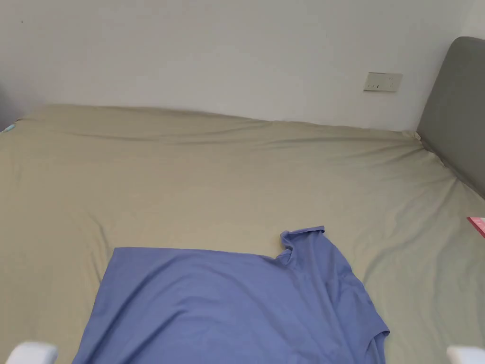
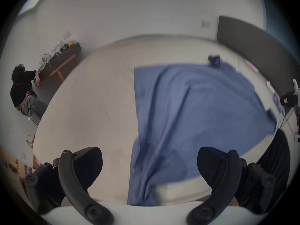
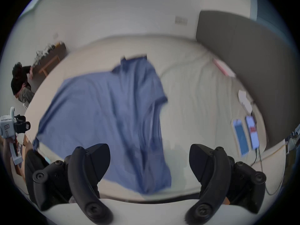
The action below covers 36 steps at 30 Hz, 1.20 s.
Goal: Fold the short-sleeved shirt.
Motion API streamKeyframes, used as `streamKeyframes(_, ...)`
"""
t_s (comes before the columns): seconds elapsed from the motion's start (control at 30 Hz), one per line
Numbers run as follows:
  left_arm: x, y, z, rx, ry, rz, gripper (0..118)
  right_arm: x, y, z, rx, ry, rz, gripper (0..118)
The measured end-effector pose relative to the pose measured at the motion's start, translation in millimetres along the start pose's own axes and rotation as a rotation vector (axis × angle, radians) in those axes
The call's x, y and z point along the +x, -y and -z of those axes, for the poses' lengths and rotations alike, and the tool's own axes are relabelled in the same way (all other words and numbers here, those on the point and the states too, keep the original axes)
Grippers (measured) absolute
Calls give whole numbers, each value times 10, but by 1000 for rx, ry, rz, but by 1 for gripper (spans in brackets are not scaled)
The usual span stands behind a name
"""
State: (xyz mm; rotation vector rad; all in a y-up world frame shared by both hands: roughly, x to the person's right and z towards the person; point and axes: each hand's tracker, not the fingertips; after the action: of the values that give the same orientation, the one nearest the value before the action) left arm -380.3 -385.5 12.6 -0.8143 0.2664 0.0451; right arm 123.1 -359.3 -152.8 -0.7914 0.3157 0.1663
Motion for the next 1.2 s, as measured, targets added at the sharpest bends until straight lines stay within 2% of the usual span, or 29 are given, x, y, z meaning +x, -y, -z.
streamKeyframes(0.13, 145, -612, -313, 264, 16, -90, 111, -390, -621, -375, 275, 14, -104, 103)
streamKeyframes(0.17, 193, -745, -415, 330, 48, -110, 106, -509, -763, -460, 321, 15, -131, 103)
streamKeyframes(0.2, 266, -894, -533, 402, 58, -120, 100, -644, -895, -549, 377, 18, -158, 103)
streamKeyframes(0.3, 509, -1243, -848, 590, 35, -84, 69, -1017, -1171, -726, 532, 58, -213, 103)
streamKeyframes(0.33, 609, -1325, -944, 651, 2, -68, 55, -1132, -1236, -760, 567, 60, -240, 100)
streamKeyframes(0.37, 698, -1368, -1008, 695, -26, -53, 44, -1218, -1276, -778, 590, 66, -262, 93)
streamKeyframes(0.4, 795, -1425, -1064, 745, -52, -34, 32, -1325, -1323, -800, 616, 71, -285, 76)
streamKeyframes(0.43, 888, -1473, -1105, 773, -78, -9, 16, -1419, -1367, -800, 637, 73, -296, 39)
streamKeyframes(0.47, 958, -1497, -1126, 789, -92, 9, 8, -1480, -1383, -800, 655, 71, -297, 13)
streamKeyframes(0.5, 1042, -1520, -1147, 816, -105, 29, 4, -1552, -1400, -796, 669, 58, -298, 5)
streamKeyframes(0.53, 1086, -1545, -1138, 814, -105, 43, 0, -1598, -1411, -803, 669, 52, -298, 5)
streamKeyframes(0.73, 1232, -1610, -1009, 787, -88, 52, 0, -1760, -1476, -705, 676, 55, -307, 2)
streamKeyframes(0.97, 1241, -1597, -504, 739, -98, 76, 0, -1686, -1488, -372, 637, 58, -291, 2)
streamKeyframes(1.2, 730, -1335, 868, 346, -45, 25, 0, -1444, -1430, 266, 493, 70, -282, 2)
